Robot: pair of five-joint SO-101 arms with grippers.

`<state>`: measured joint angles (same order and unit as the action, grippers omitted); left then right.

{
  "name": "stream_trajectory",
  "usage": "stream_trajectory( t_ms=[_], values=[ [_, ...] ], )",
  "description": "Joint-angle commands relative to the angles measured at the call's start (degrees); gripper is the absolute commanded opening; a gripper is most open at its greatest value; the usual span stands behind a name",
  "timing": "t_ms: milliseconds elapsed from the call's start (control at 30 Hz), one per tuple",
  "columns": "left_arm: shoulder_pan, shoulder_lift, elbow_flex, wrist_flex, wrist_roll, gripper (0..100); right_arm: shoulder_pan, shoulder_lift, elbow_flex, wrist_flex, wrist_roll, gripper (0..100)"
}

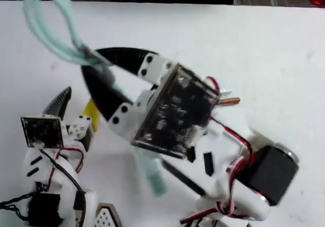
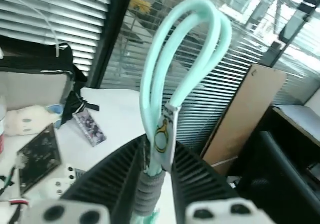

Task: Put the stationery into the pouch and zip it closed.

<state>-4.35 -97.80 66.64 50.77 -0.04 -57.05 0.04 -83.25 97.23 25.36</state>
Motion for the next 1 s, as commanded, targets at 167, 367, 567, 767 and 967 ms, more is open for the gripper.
stream_trajectory(
  t_ms=[167,367,567,767,967],
  values=[
    [-0.5,2.2,-0.1,-8.3,0.9,23,-0.4,5.3,1.6,-0.8,0.5,1.6],
    [-0.8,10.7,-3.4,-7.2,1.2,23,-0.4,4.9,1.8,1.2,0.5,1.6],
    [-0.7,7.5,-11.1,9.4,1.1,23,-0.4,2.2,3.8,1.2,0.5,1.6],
    [-0.5,-1.5,-19.3,20.6,-0.8,27,-0.5,2.2,10.4,0.6,0.5,1.6],
    [2.0,-1.9,-21.9,26.3,-2.5,32,-0.7,2.3,11.8,-4.0,0.5,1.6]
  ],
)
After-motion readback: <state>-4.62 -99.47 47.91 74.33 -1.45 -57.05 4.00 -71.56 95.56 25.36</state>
